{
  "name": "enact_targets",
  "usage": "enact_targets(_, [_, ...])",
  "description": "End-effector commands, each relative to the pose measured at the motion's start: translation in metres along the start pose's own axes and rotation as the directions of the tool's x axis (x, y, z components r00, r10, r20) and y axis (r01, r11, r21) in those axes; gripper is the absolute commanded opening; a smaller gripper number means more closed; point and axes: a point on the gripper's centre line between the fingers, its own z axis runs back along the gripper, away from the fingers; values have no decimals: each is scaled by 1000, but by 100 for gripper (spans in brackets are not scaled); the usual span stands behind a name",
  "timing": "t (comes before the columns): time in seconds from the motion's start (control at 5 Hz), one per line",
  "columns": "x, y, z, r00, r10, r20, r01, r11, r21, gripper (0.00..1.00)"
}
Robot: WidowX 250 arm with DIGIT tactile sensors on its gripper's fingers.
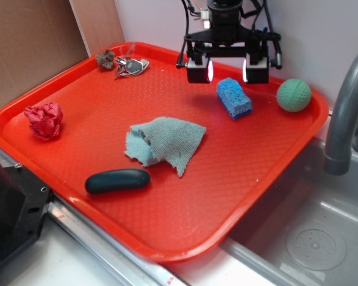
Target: Grab the blue sponge.
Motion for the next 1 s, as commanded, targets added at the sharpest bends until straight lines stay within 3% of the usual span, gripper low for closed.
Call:
enact_targets(0.0, [-9, 4, 13, 999, 34, -3, -34, 999, -10, 100])
enact_targets(0.4, [-31, 9, -10, 997, 43, -66, -41, 999, 19, 98])
enact_targets(0.6, [-28, 11, -13, 997, -10, -80, 10, 1000, -9, 0])
enact_targets(0.8, [-18, 14, 4, 985, -140, -100, 133, 989, -70, 0])
